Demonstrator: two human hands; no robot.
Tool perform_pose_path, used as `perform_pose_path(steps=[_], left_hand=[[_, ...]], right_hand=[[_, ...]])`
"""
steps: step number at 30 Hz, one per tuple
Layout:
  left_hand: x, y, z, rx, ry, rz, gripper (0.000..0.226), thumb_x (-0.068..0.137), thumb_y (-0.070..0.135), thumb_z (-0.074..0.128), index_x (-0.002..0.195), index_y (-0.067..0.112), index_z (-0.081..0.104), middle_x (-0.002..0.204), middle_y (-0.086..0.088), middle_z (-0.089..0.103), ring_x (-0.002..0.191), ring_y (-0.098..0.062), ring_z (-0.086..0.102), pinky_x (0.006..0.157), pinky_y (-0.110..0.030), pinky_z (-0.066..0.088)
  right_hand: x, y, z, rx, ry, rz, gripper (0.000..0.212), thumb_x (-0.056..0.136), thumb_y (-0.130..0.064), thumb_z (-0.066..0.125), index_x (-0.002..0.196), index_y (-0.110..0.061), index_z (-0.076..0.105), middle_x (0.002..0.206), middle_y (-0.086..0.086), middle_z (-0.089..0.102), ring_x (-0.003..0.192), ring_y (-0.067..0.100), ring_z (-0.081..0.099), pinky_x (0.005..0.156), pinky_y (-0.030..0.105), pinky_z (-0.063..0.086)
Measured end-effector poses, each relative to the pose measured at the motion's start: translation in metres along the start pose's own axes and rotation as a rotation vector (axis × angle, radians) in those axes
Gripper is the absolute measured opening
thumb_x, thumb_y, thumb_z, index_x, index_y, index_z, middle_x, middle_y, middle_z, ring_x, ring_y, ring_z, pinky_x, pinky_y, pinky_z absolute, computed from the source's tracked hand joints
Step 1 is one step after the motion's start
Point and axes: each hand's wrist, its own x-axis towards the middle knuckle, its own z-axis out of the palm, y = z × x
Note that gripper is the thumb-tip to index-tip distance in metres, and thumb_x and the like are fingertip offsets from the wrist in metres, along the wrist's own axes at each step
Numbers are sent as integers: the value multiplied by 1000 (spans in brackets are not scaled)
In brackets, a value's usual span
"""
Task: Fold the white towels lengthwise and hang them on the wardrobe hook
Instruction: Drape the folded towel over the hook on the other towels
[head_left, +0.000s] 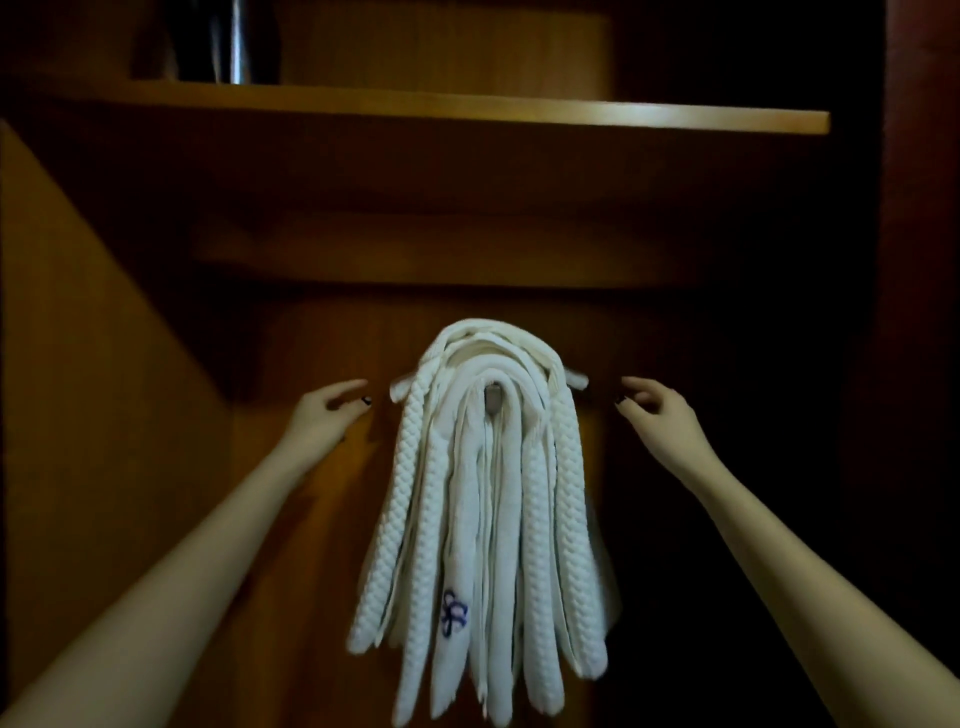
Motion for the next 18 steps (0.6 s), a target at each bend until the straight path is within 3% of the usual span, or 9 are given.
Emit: perform_pose_path(steps=[3, 6, 9, 13, 18], left_hand=[[-40, -1, -7, 212, 15, 57, 38, 92, 24, 62, 129, 21, 59, 129, -12, 55, 112, -27, 55, 83, -28, 42], [-90, -8, -12, 357, 15, 42, 40, 91, 29, 62, 131, 24, 57, 124, -15, 52, 103, -32, 55, 85, -33, 42], [-137, -17, -18, 474, -42, 62, 42, 91, 32, 60, 133, 26, 55, 109, -9, 47, 94, -20, 48, 82, -28, 38], [-189, -32, -22, 641, -149, 38, 45, 92, 39, 56, 136, 31, 49, 115, -6, 43, 109, -26, 49, 86, -33, 40], [-264, -59, -8, 792, -265, 39, 52, 92, 44, 53, 141, 34, 40, 127, -4, 41, 114, -26, 47, 86, -40, 46]], right_hand=[[-35, 3, -3, -95, 0, -52, 43, 94, -32, 57, 136, -23, 52, 130, 8, 52, 99, 10, 47, 73, 20, 35], [-76, 6, -2, -162, -43, -47, 45, 95, -33, 56, 138, -22, 49, 132, 8, 49, 93, 10, 47, 77, 23, 38], [-121, 11, -4, -228, -114, -9, 47, 95, -32, 54, 140, -21, 46, 136, 10, 45, 82, 6, 50, 80, 26, 41], [-196, 20, -11, -349, -262, 26, 51, 94, -31, 53, 142, -21, 42, 138, 12, 42, 118, 27, 50, 94, 39, 47], [-283, 34, -25, -476, -375, 68, 52, 95, -31, 52, 144, -20, 39, 140, 14, 40, 125, 30, 45, 99, 43, 46]])
